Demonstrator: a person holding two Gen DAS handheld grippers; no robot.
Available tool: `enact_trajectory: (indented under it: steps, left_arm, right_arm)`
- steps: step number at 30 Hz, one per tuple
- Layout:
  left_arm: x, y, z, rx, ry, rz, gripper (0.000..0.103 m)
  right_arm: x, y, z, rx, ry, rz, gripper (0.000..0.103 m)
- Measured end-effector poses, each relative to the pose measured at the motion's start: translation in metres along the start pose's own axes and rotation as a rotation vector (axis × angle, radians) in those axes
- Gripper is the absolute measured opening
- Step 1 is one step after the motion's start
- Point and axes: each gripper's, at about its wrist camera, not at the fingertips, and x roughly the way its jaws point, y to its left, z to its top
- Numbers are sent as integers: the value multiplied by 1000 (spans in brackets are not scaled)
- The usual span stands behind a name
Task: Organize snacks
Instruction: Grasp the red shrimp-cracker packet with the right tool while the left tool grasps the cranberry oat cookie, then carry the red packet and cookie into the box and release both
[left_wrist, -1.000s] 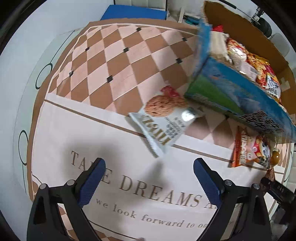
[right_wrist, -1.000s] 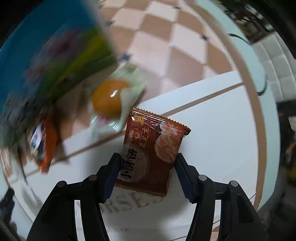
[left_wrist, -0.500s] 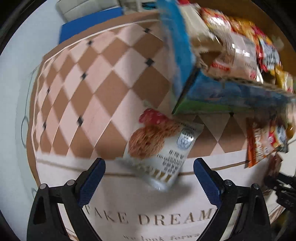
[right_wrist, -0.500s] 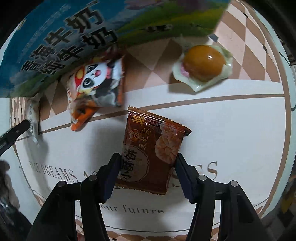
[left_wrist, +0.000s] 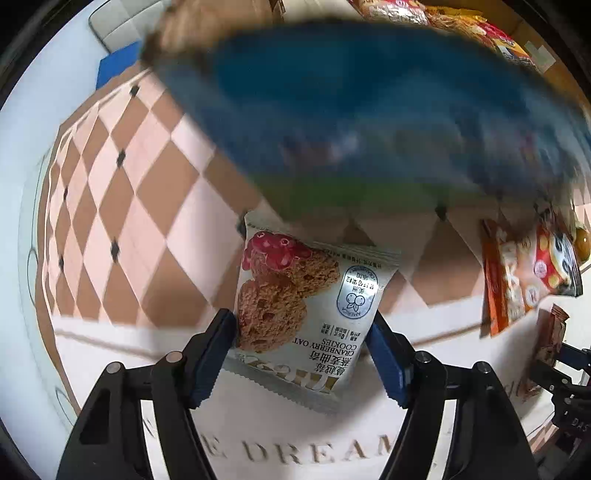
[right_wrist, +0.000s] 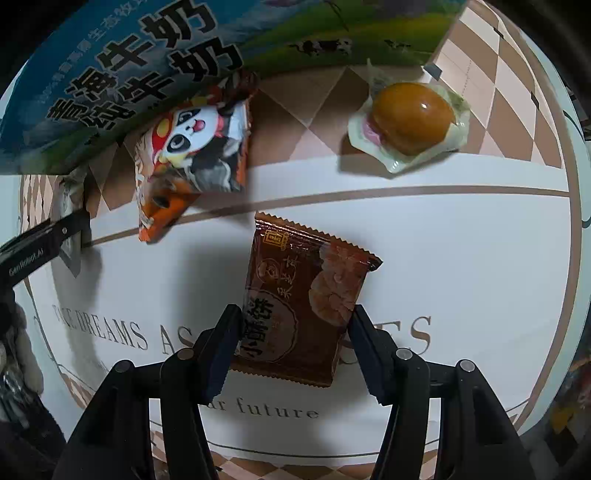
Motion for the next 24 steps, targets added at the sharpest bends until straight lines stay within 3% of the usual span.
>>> enact_trajectory:
  steps: [5,9,13,18,24]
  left_arm:
    - [1,-16,-37,-57,28,13,69]
    - [0,-33,-77,-115,95,2,68]
    - [2,-50,-103,-120,133,3,69]
    - [3,-63,-106,-119,123,21,70]
    - [7,-46,-92,-149,126,-5,72]
  right_arm:
    - [8,-8,-11,-23,13,-11,62]
    - [12,-14,-26,-49,38,-20,62]
    - [16,-18,-43,-79,65,-35,61]
    - [18,-20,-45,-76,77,-40,66]
    - [23,-20,-30,-17,74,-21,73]
